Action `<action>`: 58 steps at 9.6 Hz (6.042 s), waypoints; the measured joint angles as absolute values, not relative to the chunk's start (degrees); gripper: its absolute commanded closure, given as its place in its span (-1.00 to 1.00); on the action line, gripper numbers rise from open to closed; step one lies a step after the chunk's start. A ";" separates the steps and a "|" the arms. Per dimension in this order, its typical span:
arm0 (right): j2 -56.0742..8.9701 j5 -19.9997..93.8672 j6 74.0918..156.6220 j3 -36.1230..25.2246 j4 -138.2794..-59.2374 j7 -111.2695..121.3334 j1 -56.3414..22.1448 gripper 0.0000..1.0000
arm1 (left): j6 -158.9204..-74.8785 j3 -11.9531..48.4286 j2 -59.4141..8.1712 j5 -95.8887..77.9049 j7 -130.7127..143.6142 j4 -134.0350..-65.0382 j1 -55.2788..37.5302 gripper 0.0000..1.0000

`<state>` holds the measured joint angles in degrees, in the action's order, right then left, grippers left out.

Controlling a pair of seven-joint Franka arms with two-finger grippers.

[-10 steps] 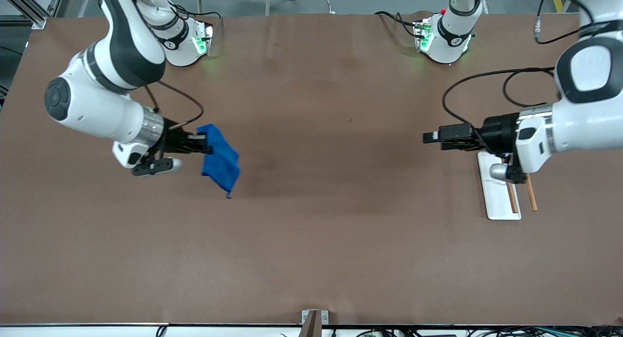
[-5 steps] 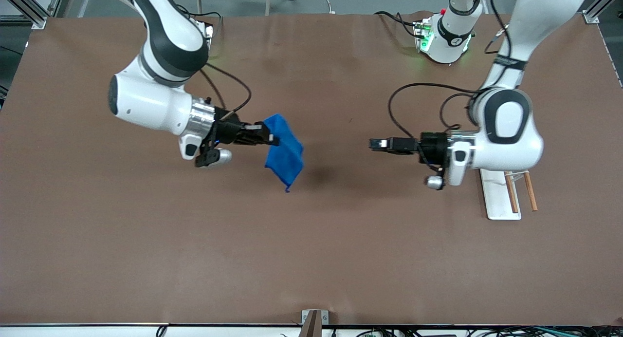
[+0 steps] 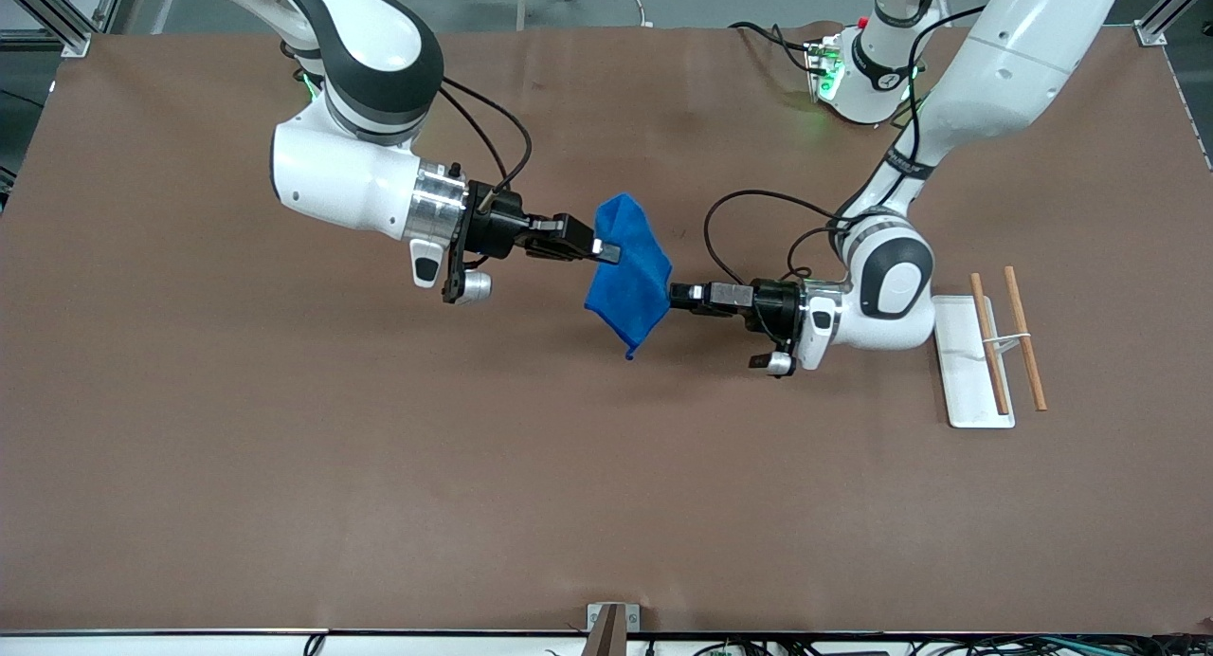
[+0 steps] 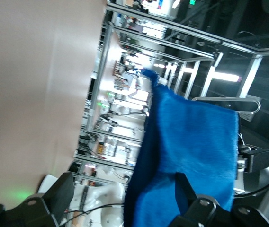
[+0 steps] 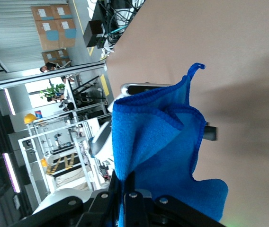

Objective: Right arm passes towel to left arm to hang
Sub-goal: 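Grasp the towel's other edge with the left gripper beside the right gripper, then open the right gripper and carry the towel with the left gripper to the dowels, then lower the towel over the wooden dowels and open the left gripper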

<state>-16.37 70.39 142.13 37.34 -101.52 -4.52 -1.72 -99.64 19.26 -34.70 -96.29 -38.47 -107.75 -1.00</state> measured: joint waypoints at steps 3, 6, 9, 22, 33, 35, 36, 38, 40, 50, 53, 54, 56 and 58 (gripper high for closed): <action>-16.59 71.71 142.29 37.45 -100.41 -4.53 -1.89 1.00 | -92.56 19.60 -35.43 -99.11 -38.83 -107.52 -0.65 -0.59; -16.81 71.80 142.35 37.45 -100.25 -4.53 -1.89 1.00 | -89.28 19.81 -35.40 -99.15 -38.75 -107.08 1.26 -0.23; -16.84 71.83 142.55 37.44 -100.20 -4.53 -1.89 1.00 | -88.70 20.03 -35.40 -99.15 -38.67 -106.51 2.06 0.34; -17.11 55.01 140.05 32.49 -103.08 -4.35 1.85 -1.00 | -89.11 19.41 -25.70 -87.09 -16.52 -101.21 11.03 1.00; -3.50 4.00 104.95 -2.21 -97.48 -4.12 3.42 -1.00 | -87.02 19.17 -23.02 -25.52 -5.58 -86.53 29.33 1.00; 0.37 3.38 97.32 -4.59 -93.57 -4.21 3.68 -1.00 | -87.29 19.12 -23.08 -19.49 -7.01 -85.73 30.97 1.00; 2.19 3.36 93.48 -5.59 -92.13 -4.20 3.77 -1.00 | -87.58 19.11 -23.10 -17.70 -8.23 -85.64 31.55 1.00; 3.19 3.36 85.40 -5.88 -86.25 -4.17 3.73 -1.00 | -87.69 19.06 -23.41 -13.11 -12.95 -85.61 33.65 1.00; 2.92 3.16 84.15 -5.70 -85.15 -3.65 3.54 -1.00 | -87.90 19.02 -24.03 -9.65 -16.46 -85.16 35.87 1.00; 1.67 -0.12 84.79 -5.68 -85.21 -1.01 3.46 -1.00 | -96.93 18.86 -33.23 -5.48 -31.80 -84.40 45.53 -0.99; 1.67 -0.12 84.09 -5.68 -85.21 -1.43 3.46 -1.00 | -98.97 18.94 -34.44 -2.41 -31.82 -83.94 45.58 -1.00; 1.67 -0.12 84.07 -5.68 -85.21 -1.50 3.46 -1.00 | -99.02 19.24 -34.40 -0.75 -31.83 -82.54 45.54 -1.00; 1.67 -0.12 84.03 -5.70 -85.21 -1.55 3.47 -1.00 | -98.30 20.04 -33.75 0.06 -31.34 -79.09 45.14 -1.00; 1.67 -0.12 83.99 -5.70 -85.21 -1.57 3.47 -1.00 | -97.64 22.16 -31.09 0.09 -24.14 -77.96 44.25 -1.00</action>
<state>1.67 -0.12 83.99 -5.70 -85.21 -1.57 3.47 -97.64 22.16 -31.09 0.09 -24.14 -77.96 44.25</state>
